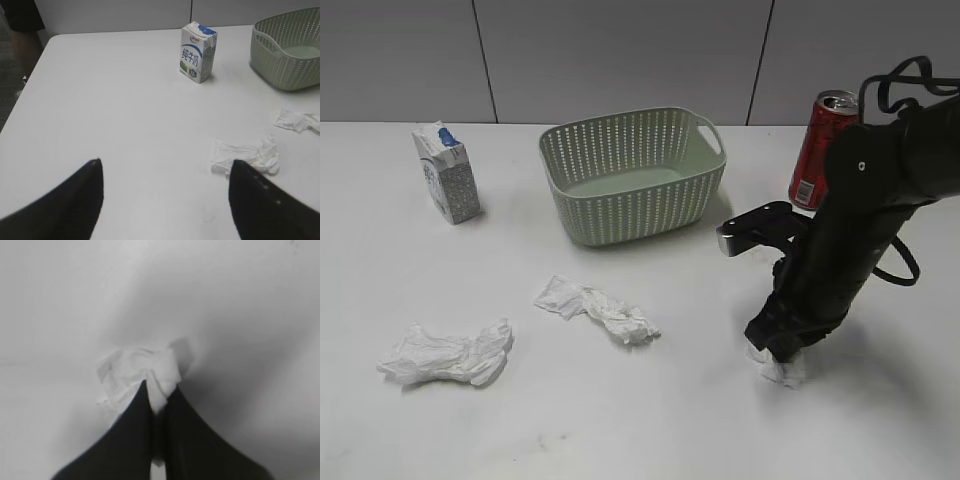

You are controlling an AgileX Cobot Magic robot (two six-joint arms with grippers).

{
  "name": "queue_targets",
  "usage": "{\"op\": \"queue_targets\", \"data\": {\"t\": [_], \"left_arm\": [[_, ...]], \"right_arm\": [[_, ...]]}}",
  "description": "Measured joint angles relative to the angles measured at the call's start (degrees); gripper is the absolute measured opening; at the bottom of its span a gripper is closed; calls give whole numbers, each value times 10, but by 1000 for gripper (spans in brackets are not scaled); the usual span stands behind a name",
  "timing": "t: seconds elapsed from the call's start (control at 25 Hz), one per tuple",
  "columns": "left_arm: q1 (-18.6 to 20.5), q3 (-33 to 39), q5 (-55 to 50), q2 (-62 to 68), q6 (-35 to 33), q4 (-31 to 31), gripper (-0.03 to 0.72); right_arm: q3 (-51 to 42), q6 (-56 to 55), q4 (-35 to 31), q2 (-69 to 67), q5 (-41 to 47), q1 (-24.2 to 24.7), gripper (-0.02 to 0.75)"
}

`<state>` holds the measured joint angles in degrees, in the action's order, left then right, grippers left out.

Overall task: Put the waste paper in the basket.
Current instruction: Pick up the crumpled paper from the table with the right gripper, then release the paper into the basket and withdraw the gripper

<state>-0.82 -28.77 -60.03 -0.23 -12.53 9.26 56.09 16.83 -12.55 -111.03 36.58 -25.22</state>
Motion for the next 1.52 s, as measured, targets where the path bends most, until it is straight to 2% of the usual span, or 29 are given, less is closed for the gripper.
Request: {"op": "queue_targets", "data": {"t": [0.24,0.48,0.64,0.8,0.96,1.12,1.36,1.52], "left_arm": [[0,0,-1,0,0,0,590],[0,0,-1,0,0,0,589],[0,0,-1,0,0,0,589],[0,0,-1,0,0,0,589],[0,0,-1,0,0,0,589],[0,0,-2,0,0,0,589],[0,0,-2,0,0,0,589],[0,0,-2,0,0,0,589]], "right_arm": [[0,-1,2,49,58,0,-8],[8,-1,2,134,71,0,-8],[52,-1,1,180,74,0,-8],[143,5,-22,191,67,-1,-8],[244,9,-40,171,18,-14,-8],[307,9,-46,123,-63,-31,-8],[335,10,-43,30,-214,-37,-8],[336,10,-41,-36,-268,-37,14]]}}
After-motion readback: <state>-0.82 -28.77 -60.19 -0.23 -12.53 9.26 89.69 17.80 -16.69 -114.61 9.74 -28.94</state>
